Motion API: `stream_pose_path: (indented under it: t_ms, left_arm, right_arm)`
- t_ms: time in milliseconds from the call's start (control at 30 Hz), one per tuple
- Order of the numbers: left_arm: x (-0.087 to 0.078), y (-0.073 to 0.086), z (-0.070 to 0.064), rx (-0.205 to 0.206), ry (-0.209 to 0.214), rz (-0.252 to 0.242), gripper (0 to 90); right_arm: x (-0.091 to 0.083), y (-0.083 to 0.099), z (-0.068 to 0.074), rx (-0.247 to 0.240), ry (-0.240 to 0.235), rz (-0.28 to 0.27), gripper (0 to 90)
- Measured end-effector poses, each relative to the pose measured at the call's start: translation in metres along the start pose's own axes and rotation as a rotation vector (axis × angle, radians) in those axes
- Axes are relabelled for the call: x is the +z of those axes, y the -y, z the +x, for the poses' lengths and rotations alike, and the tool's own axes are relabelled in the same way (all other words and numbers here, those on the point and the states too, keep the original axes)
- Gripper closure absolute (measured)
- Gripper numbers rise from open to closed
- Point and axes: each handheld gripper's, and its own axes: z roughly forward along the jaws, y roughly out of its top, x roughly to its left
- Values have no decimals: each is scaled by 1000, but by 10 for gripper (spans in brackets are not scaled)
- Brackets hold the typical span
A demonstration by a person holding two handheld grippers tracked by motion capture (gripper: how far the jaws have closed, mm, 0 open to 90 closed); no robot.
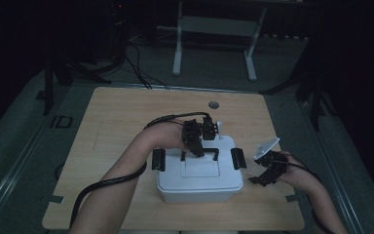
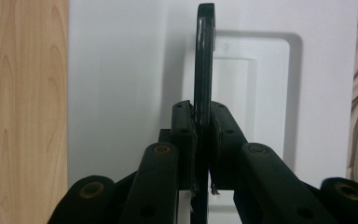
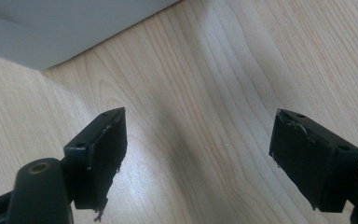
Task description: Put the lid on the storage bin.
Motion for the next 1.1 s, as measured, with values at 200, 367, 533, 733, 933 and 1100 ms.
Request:
stream_pose_path:
  t_ms: [200,367,533,733,933,1100]
  left_arm:
    - [2,8,4,-51,-88,-5,572]
    - [1,16,6,-95,-100,-30,280]
    - [-4,26,4,-98,-107,-92,157]
    - [-6,43,2,-119,-126,-154,124]
    - [-9,57,2,-137,-135,-183,121]
    - [-10,67,1,-141,-165,-174,109]
  right_arm:
    - [0,0,0,-1,1,1,186]
    - [0,0,0,1,3,-2,186]
    - [0,0,0,2,1,-2,186]
    - [-1,1,-1,8,5,-5,182]
    - [-1,4,-2,19,12,-5,180]
    - [-1,6,-2,31,15,-14,180]
